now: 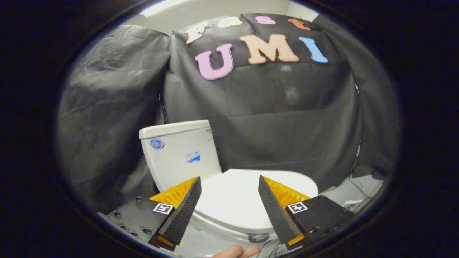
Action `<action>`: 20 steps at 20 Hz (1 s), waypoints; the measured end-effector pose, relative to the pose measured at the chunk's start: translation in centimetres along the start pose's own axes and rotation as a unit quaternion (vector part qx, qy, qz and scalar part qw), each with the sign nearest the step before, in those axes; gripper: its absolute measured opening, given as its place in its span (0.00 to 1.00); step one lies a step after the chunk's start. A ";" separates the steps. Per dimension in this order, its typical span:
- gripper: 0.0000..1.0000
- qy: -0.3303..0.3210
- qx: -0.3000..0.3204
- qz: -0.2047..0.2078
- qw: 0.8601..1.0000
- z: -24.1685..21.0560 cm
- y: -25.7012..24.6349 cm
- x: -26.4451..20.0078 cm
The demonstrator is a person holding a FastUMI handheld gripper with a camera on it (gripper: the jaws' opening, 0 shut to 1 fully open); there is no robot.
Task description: Open the toilet lid.
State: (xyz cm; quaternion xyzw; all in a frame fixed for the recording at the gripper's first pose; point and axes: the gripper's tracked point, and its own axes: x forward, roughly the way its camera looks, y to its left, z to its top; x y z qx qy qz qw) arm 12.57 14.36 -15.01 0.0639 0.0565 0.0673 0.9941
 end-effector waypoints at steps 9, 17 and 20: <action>0.99 0.043 0.047 -0.017 0.998 -3.5 -0.5 0.9; 0.99 0.058 0.220 -0.057 0.972 -7.0 -2.8 1.0; 0.98 0.041 0.264 -0.072 0.961 -7.2 -3.4 0.8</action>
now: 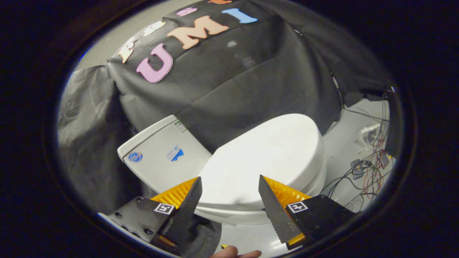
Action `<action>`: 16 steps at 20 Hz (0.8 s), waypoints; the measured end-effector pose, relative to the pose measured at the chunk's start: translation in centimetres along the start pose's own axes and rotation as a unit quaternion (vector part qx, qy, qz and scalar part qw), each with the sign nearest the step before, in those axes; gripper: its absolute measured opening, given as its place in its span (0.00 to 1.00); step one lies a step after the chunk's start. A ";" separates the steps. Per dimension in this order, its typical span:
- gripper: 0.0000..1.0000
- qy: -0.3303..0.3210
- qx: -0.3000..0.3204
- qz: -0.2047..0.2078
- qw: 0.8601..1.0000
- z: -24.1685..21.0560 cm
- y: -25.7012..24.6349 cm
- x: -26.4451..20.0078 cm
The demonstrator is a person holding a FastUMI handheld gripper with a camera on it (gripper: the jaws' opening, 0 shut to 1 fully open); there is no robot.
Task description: Open the toilet lid.
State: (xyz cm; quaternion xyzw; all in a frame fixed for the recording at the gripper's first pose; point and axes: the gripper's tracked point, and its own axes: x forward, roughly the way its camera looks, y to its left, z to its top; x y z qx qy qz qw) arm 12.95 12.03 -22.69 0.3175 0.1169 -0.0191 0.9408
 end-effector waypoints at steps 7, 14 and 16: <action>0.97 -0.056 0.141 -0.012 0.988 1.5 -2.1 -0.6; 0.96 -0.106 0.284 -0.083 0.949 0.6 -7.1 -1.2; 0.96 -0.101 0.308 -0.087 0.942 -0.1 -7.3 -1.2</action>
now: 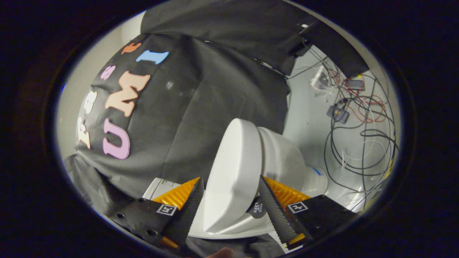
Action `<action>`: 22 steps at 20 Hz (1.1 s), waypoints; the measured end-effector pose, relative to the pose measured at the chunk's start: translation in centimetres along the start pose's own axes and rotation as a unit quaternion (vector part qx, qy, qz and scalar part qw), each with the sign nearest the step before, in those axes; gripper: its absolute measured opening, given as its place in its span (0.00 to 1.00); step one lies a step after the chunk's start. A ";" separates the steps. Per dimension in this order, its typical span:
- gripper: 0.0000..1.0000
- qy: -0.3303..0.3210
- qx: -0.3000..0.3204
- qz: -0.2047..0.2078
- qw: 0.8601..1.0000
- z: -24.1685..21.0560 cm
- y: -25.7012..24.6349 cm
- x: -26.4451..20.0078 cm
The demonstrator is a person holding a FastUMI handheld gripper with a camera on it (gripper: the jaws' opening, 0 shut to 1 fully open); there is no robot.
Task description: Open the toilet lid.
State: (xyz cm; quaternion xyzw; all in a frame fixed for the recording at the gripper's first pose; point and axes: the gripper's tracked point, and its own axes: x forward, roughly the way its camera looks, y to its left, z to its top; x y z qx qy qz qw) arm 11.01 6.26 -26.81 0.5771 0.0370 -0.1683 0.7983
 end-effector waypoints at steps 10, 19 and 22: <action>0.96 0.042 0.034 -0.026 0.998 -3.3 -0.9 1.0; 0.96 0.026 0.085 -0.035 0.995 -3.1 -1.8 0.8; 0.96 0.033 0.117 -0.035 0.992 -3.9 -1.9 0.1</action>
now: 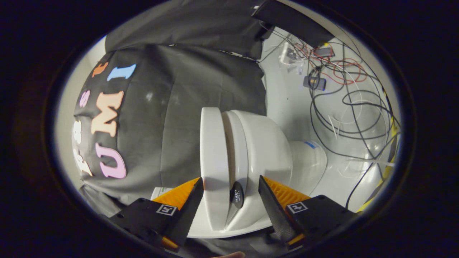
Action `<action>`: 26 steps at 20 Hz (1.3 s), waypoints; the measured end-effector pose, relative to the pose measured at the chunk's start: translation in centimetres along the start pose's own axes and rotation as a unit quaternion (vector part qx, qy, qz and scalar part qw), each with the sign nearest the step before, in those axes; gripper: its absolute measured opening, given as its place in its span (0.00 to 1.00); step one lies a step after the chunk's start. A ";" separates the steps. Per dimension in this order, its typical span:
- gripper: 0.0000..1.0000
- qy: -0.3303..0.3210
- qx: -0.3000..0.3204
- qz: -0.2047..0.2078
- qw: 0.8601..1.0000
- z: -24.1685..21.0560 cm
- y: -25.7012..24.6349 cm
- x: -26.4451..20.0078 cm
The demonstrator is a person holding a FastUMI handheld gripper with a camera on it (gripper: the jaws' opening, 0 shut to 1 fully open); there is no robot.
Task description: Open the toilet lid.
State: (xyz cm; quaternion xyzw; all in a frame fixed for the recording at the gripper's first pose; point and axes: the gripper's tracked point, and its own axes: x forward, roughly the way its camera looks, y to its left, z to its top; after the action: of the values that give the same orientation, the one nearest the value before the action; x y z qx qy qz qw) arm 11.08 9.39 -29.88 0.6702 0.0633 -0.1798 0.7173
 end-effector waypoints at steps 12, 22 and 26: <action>0.23 0.058 -0.001 -0.011 0.998 -1.3 -1.3 1.1; 0.11 0.077 -0.043 -0.043 0.995 -1.9 -1.3 1.1; 0.11 0.069 -0.064 -0.068 0.993 -1.7 -1.3 1.0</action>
State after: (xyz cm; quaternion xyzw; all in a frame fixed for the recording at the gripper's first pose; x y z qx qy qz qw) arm 11.84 10.86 -31.61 0.6280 0.1694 -0.1773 0.7386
